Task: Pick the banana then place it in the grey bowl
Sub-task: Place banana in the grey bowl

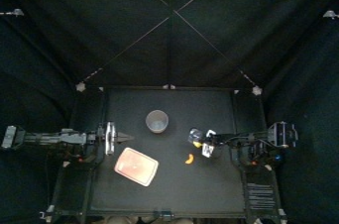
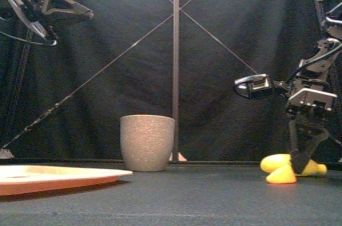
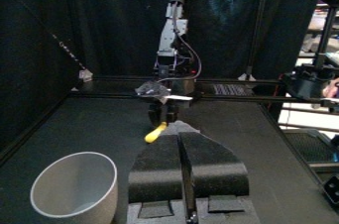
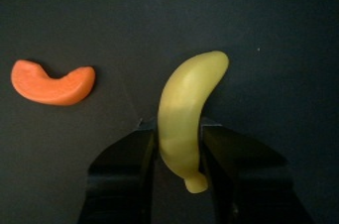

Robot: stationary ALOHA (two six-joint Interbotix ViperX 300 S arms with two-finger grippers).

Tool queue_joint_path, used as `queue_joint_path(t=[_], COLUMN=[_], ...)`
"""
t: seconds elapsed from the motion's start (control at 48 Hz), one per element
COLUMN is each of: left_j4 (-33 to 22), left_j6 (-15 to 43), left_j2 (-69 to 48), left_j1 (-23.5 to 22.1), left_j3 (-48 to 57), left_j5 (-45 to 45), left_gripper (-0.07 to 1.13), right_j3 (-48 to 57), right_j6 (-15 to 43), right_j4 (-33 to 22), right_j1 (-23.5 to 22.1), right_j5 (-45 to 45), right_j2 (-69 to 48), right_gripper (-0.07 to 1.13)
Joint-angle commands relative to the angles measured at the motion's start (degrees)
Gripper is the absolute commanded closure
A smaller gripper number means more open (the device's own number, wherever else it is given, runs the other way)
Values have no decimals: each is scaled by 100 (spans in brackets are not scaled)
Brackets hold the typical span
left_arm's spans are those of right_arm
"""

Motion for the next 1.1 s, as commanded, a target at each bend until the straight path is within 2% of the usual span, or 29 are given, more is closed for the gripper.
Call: queue_joint_path(t=[0.021,0.083,0.271,0.479,0.708,0.917,1.104], left_j4=[0,0,0,0,9,0,0], left_j6=[-9,-9,-9,9,26,26,26], left_j2=[26,18,26,26,26,26,26], left_j1=[0,9,9,70,123,123,123], left_j3=[-70,-70,-70,-70,-35,35,114], left_j5=[-44,-53,-44,-79,-237,-237,-237], left_gripper=[107,107,107,107,107,107,107], right_j3=[-264,-439,-1160,-2171,-2900,-3437,-3604], right_j6=[-18,-9,-9,-9,0,0,0], right_j4=[-79,-185,-396,-510,-431,-299,-299], right_j1=[9,18,26,-44,-510,-677,-712], right_j5=[9,9,-176,-1600,-2689,-2760,-2531], right_j2=[-149,-246,-501,-193,809,1626,1828], right_gripper=[60,67,67,67,67,66,50])
